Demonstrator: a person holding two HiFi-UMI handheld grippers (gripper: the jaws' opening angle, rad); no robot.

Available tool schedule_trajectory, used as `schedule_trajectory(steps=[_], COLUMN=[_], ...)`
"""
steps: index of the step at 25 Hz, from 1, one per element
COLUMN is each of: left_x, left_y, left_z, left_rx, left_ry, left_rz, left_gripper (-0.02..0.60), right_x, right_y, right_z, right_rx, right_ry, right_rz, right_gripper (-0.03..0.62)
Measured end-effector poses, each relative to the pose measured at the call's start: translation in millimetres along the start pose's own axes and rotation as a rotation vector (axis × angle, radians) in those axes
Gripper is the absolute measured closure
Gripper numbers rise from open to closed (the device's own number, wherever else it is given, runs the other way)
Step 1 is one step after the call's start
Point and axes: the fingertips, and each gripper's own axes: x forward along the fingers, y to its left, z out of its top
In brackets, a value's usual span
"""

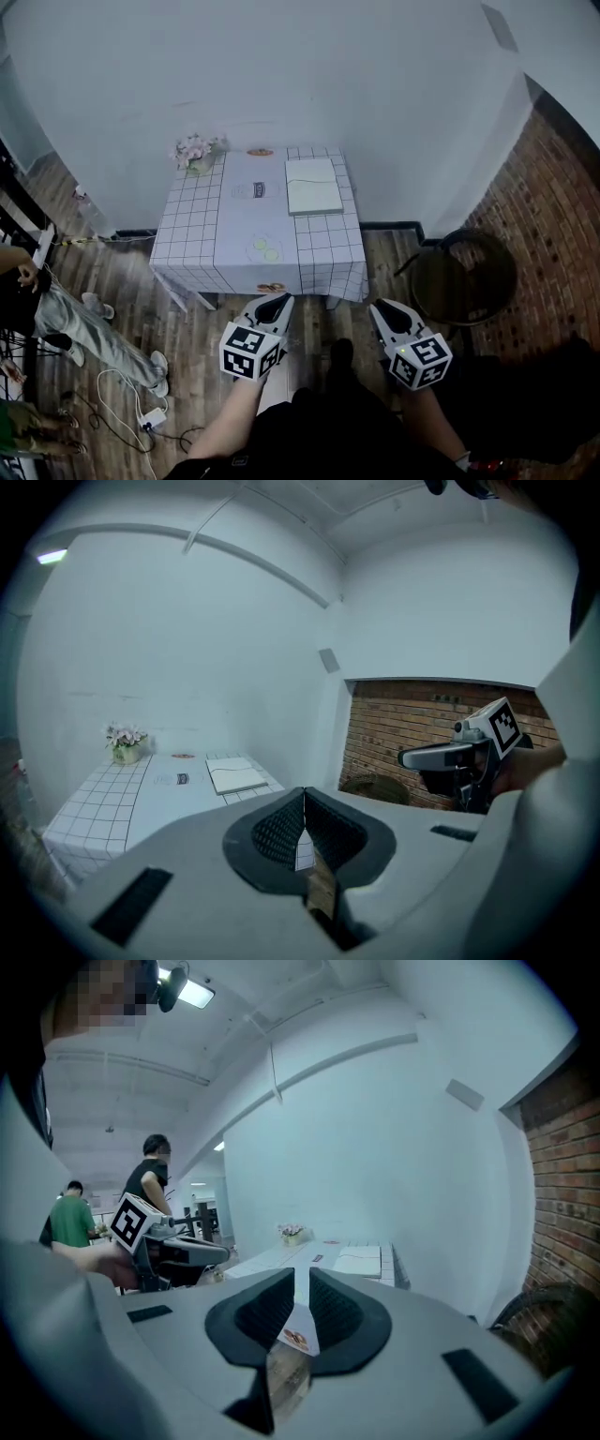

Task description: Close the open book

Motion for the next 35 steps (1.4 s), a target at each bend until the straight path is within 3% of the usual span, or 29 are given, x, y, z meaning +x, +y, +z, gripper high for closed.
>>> schedule_trajectory(steps=[8, 16, 21, 29, 35], left_x=[72, 179, 231, 271, 283], left_y=[47, 85, 105, 167, 210], left_z=[17, 91, 107, 93, 106], left_rx=[0.012, 0.038, 0.023, -0.061, -0.062], left_ry=[0.021, -0.001, 0.006, 0.039, 0.02], left_rz=[0.058, 0.086, 0.117, 0.146, 0.138], left_gripper=[0.572, 0.572, 0.572, 0.572, 0.572], right_x=[92, 174, 221, 292, 336], right_y=[-51, -139, -183, -192, -182], right_z=[6, 53, 55, 53, 49], right_rx=[0.003, -0.059, -0.062, -0.099, -0.147], right_ry=[0.014, 0.018, 0.064, 0.16, 0.231], right_rz=[0.109, 0.185, 0.237, 0.297, 0.324], right_gripper=[0.549, 0.549, 0.549, 0.549, 0.548])
